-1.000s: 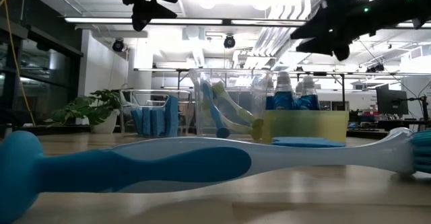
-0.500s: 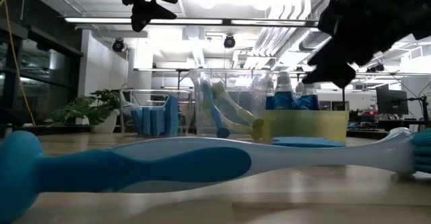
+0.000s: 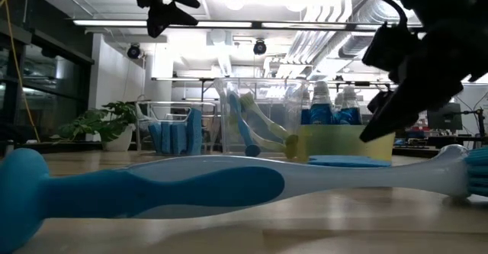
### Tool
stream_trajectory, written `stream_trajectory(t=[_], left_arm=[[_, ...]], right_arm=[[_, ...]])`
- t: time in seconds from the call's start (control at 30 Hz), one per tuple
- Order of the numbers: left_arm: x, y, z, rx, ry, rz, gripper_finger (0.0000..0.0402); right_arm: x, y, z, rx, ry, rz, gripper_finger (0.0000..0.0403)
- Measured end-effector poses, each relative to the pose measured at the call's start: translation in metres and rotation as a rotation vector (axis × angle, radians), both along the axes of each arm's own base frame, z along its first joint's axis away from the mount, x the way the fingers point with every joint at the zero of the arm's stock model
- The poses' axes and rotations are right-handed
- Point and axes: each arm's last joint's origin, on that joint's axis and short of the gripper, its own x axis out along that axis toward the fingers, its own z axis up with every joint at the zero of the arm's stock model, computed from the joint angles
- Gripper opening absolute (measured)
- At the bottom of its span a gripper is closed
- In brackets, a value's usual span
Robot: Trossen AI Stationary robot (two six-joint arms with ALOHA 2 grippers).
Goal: Pick & Place Kitchen Sink Supplies
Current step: Put the sponge into the transparent bin
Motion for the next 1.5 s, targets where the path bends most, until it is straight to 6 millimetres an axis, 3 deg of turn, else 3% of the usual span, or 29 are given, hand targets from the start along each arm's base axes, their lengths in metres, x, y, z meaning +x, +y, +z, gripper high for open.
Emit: stream_trajectory(t=[0.67, 1.3, 1.5], left_arm=[[-0.002, 0.000, -0.004, -0.014, 0.040, 0.003, 0.0179], [-0.003, -0.001, -0.007, -0.021, 0.077, 0.006, 0.0179], [-0.003, 0.000, -0.007, -0.022, 0.075, 0.007, 0.0179]], right_arm=[[0.018, 0.005, -0.041, 0.135, 0.040, -0.198, 0.0231], [0.018, 0.006, -0.041, 0.124, 0.033, -0.154, 0.0015], [0.022, 0.007, -0.029, 0.134, -0.011, -0.137, 0.0006]])
